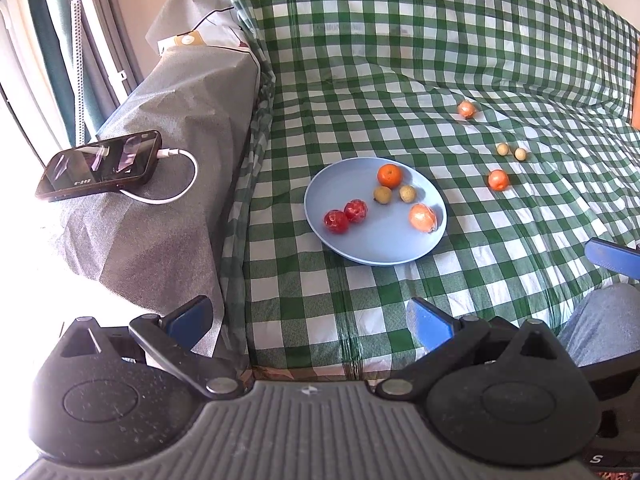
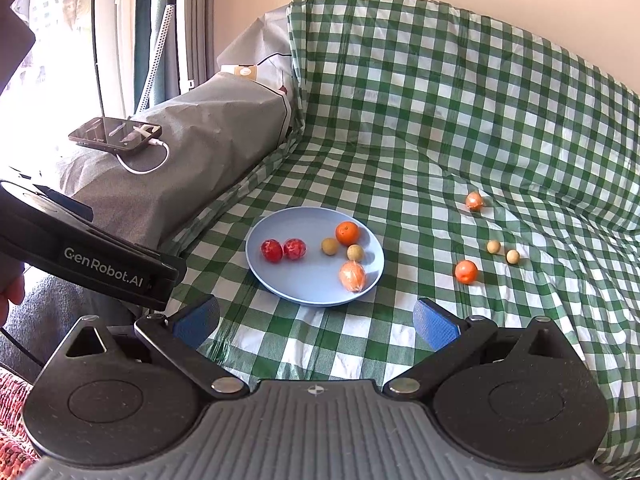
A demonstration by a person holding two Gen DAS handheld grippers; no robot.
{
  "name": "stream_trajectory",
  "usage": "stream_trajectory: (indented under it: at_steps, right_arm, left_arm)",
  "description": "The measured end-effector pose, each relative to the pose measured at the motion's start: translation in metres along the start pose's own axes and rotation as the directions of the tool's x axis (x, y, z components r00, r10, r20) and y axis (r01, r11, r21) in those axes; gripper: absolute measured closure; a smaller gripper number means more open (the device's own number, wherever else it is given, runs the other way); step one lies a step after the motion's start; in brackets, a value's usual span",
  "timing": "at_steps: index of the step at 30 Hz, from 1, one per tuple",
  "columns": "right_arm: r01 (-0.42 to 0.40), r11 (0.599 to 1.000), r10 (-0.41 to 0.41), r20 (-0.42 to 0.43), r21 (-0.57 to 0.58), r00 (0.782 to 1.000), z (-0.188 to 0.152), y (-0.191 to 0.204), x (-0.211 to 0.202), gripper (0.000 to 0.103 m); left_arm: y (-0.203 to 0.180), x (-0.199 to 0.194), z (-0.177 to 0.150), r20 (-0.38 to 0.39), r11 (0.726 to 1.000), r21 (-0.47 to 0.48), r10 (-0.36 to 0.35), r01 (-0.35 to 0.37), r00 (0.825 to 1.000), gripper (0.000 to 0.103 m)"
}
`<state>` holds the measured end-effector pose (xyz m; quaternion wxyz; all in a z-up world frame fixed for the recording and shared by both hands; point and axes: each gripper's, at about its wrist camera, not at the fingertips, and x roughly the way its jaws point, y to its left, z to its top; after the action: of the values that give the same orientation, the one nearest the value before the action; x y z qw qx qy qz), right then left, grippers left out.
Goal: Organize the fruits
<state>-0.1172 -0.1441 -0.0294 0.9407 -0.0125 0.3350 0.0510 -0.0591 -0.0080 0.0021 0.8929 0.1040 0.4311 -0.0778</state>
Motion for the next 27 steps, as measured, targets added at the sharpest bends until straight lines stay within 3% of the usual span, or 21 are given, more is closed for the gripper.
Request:
stream_trajectory:
  at_steps: [27]
  right_arm:
    - [0.007,0.999,-0.004,-0.078,0.047,0.997,0.004,-0.023,0.031,0.001]
  left_arm:
    - [0.002,0.034,0.015,-0.061,1.000,0.004,-0.012,0.012,0.998,0.000]
